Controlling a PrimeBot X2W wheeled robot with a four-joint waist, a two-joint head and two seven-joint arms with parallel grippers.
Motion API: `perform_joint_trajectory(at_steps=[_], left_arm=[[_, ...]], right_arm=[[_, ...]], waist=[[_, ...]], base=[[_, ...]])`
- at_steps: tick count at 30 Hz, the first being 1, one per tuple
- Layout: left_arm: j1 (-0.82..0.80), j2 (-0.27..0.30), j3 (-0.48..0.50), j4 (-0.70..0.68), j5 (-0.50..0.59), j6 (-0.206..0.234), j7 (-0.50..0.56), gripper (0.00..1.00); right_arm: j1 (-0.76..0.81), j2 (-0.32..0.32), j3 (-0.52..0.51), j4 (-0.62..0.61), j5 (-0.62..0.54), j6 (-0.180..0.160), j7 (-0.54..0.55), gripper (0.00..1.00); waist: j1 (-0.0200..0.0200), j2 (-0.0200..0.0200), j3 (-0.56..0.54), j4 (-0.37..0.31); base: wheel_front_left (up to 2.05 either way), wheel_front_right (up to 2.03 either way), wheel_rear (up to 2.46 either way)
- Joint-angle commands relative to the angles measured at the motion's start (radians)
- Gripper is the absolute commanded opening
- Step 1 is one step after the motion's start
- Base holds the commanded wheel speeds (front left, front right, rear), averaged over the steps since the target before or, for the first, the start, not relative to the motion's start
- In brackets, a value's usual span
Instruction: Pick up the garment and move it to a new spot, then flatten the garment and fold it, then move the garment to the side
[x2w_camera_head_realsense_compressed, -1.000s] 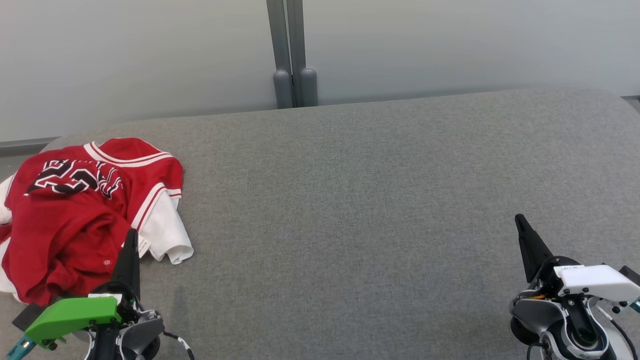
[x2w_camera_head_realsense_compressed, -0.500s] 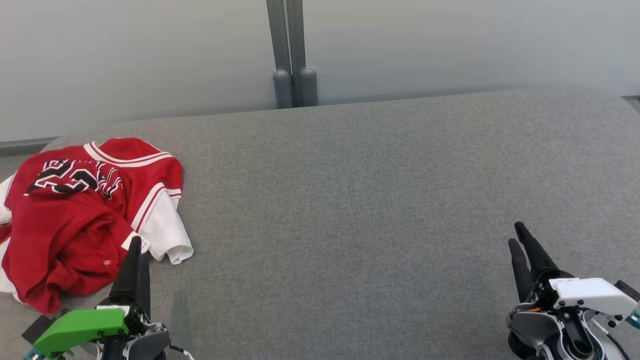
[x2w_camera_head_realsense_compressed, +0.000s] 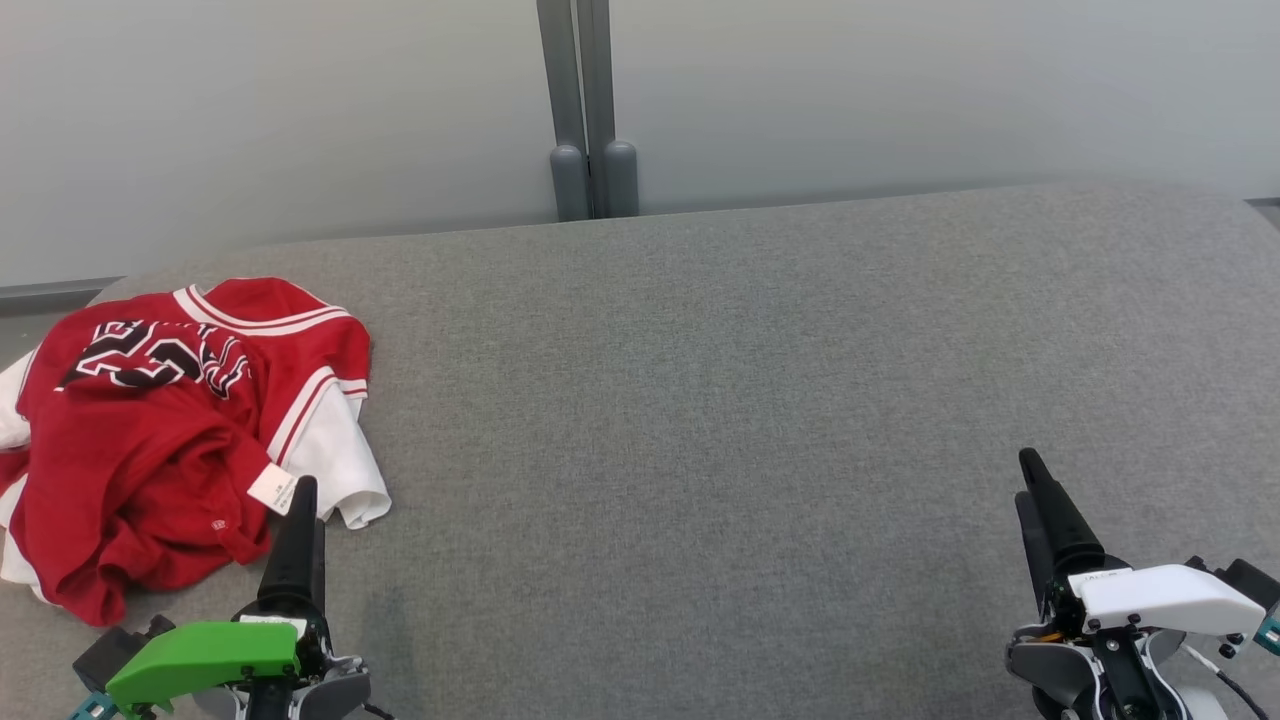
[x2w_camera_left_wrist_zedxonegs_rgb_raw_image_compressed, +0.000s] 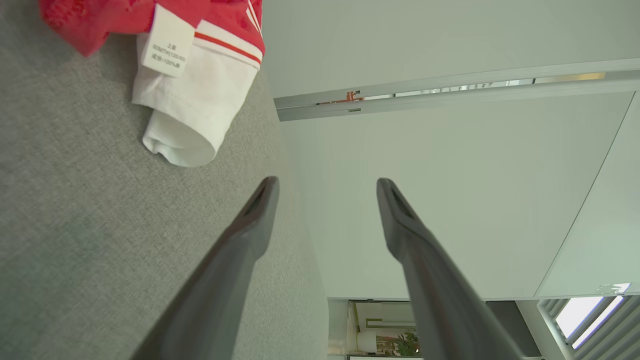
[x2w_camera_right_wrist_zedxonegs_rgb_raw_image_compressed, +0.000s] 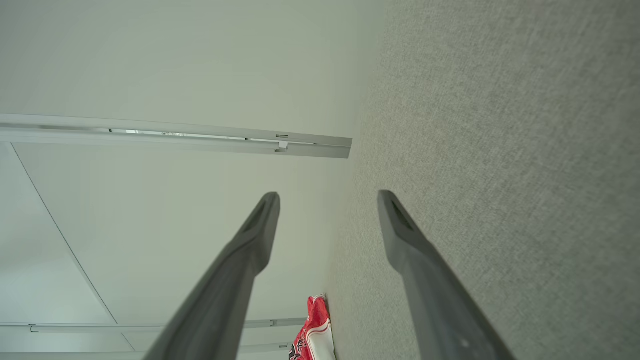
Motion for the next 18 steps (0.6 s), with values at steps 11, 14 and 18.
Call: perform_joint_trajectory(at_steps=[11,14,18], left_arm=[[0.015,0.007,-0.014,-0.014,0.282,0.025,-0.055,1.0],[0.02,0.006,-0.013,-0.016,0.359,0.037,-0.066,1.0],[0.025,0.01,-0.015,-0.019,0.458,0.049,-0.081,1.0]], right_arm=[[0.015,-0.025,0.028,-0.082,-0.32,0.001,-0.054,1.0],[0.017,-0.032,0.037,-0.096,-0.402,0.001,-0.066,1.0],[0.023,-0.04,0.051,-0.104,-0.489,0.001,-0.082,1.0]], waist=[[0.0,-0.0001,-0.007,0.005],[0.0,-0.0001,-0.009,0.009],[0.0,-0.0001,-0.011,0.015]], base=[[0.0,0.0,0.0],[0.0,0.0,0.0],[0.0,0.0,0.0]])
